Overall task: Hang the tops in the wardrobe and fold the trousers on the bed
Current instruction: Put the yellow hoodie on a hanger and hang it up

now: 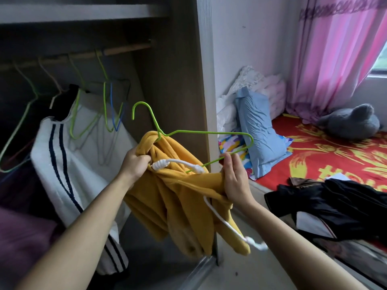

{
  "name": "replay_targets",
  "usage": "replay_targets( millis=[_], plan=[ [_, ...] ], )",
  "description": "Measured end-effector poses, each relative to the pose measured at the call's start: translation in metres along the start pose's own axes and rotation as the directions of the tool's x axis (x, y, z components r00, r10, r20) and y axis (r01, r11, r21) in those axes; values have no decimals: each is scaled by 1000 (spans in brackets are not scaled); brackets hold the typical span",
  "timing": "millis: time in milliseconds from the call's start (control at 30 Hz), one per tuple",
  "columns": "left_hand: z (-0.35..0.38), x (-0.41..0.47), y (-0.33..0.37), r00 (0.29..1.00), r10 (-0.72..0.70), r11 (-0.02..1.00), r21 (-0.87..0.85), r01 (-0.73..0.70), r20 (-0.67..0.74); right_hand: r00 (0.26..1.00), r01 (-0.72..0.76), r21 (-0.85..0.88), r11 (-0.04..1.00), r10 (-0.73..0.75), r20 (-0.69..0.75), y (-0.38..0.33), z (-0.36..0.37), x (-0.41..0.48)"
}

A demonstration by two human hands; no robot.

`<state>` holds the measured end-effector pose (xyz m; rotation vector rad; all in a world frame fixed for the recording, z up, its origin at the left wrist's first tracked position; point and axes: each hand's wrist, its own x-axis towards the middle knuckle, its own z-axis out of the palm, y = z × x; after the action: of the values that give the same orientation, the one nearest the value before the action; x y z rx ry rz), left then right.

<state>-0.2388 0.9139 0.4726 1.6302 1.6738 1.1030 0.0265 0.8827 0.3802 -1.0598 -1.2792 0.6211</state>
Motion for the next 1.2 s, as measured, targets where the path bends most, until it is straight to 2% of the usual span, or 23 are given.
replay_targets(
  millis=[100,233,300,333,400,467,533,567,600,733,900,967,1000,1067,1100,1133,1200],
  plan=[
    [5,-1,3,999,-29,997,-76,31,31,999,-2,-75,997,-1,-43,0,3,0],
    [14,-3,3,991,-4,985,-172,28,136,997,44,-155,987,-34,70,12,-10,-5],
    [23,-6,8,982,-43,968,-234,87,186,993,53,-168,984,-34,110,11,-11,-8],
    [29,-7,11,986,-106,968,-213,131,128,991,55,-166,985,-34,126,10,-11,-10],
    [40,-7,17,970,-228,964,-159,212,-89,980,105,-167,980,-74,186,6,-12,-13],
    [47,-6,19,936,-282,951,-190,243,-213,910,253,-313,915,-115,399,4,-16,-15],
    [52,-4,19,940,-252,957,-205,206,-231,759,490,-490,721,-76,647,1,-21,-17],
    [52,-3,18,944,-226,965,-189,183,-240,707,564,-516,644,-55,705,-1,-24,-16],
    [50,-2,16,946,-200,973,-166,161,-257,685,590,-515,622,-47,727,-3,-29,-13],
    [37,-2,2,934,-146,989,-38,142,-327,695,594,-528,606,-56,717,-13,-57,0],
    [22,3,-3,948,-53,998,1,56,-314,713,633,-569,525,-108,693,-19,-67,-2],
    [16,4,-5,940,-24,998,42,40,-339,766,587,-570,575,-166,621,-19,-72,-5],
    [13,4,-6,938,-5,997,69,31,-347,803,534,-557,636,-176,569,-18,-74,-8],
    [11,5,-7,938,40,993,115,0,-345,871,400,-527,750,-133,472,-16,-76,-14],
    [11,5,-7,940,66,991,134,-22,-336,886,376,-535,757,-123,448,-16,-76,-16],
    [12,5,-7,941,95,987,155,-46,-324,877,420,-563,712,-158,454,-15,-77,-16],
    [15,6,-5,943,161,973,207,-102,-292,779,620,-601,505,-305,547,-13,-78,-14]
  ],
)
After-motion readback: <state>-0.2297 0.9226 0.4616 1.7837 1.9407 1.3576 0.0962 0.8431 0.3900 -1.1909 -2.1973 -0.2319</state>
